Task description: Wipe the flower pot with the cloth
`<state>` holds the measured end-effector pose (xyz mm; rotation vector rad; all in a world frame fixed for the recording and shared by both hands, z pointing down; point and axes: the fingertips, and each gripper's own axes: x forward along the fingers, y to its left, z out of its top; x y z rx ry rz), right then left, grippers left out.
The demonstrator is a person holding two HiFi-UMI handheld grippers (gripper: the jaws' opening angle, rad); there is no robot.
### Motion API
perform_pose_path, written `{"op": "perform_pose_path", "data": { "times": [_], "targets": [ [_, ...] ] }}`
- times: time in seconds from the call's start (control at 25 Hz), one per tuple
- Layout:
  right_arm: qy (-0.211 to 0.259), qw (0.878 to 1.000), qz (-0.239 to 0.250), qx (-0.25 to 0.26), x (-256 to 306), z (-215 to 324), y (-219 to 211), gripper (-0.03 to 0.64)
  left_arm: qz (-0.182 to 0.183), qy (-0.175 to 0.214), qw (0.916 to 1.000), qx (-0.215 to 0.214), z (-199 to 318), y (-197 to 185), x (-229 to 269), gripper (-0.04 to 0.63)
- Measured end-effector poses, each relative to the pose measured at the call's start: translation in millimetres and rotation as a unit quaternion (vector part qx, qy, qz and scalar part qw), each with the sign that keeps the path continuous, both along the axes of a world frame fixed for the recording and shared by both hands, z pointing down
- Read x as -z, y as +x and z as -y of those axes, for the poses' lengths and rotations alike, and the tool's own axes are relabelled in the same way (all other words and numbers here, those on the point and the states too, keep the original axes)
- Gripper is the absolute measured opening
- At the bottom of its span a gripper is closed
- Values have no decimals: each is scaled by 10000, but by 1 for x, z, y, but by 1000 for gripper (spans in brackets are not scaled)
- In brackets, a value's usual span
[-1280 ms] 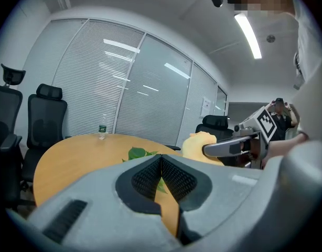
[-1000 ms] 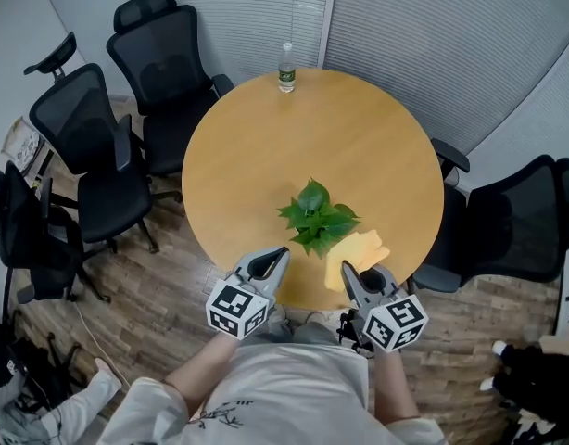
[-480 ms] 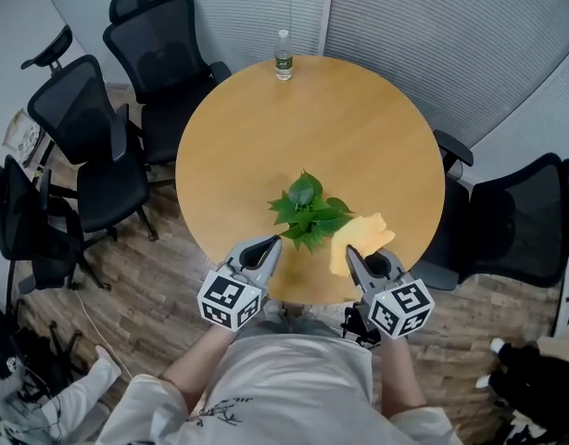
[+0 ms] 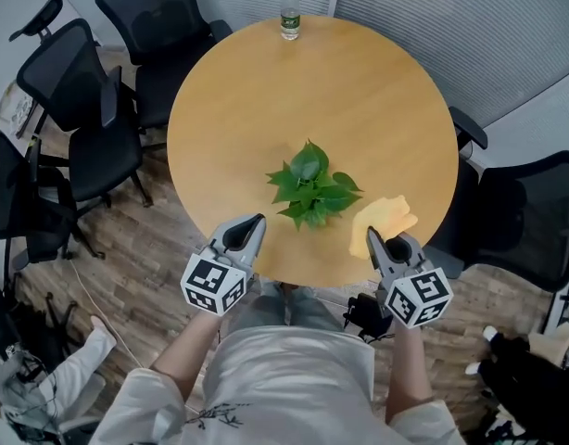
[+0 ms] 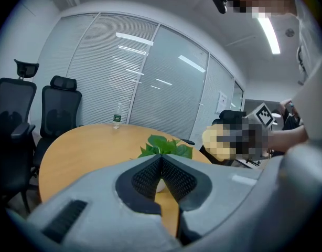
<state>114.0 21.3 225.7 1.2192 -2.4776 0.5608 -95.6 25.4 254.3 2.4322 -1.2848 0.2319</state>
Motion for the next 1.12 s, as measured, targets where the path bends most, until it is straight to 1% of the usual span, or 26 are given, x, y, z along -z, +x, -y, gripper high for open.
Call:
{"op": "perform_pose_path", "data": {
  "times": [0.2,0.44,0.56,0.64,0.8,0.92,1.04,1.12],
  "targets": [
    [-132,9998,-108,-38,-23,6,7,54,93,-33,9999,60,5,-5,-18,11],
    [-282,9992,-272,81,-54,15,7,54,258,46,9996,-39,14,-3,-37,11],
    [-316,9985,-451,79,-72,23,10,54,305,-17,9995,-32,22,-7,-53,11],
    [-341,9982,-487,96,-82,29,9,52,340,-58,9994,-47,26,-8,-62,11],
    [-418,9982,-410,145,-102,42,0,53,452,-86,9988,-170,29,1,-82,12],
    [-405,9970,-610,242,-118,50,-6,54,409,-126,9987,-273,32,11,-96,12],
    [-339,9949,-840,451,-130,56,-11,53,414,-101,9982,-414,37,20,-106,14],
    [-318,9933,-953,579,-137,58,-13,52,415,-67,9976,-557,40,26,-111,38]
  ]
}}
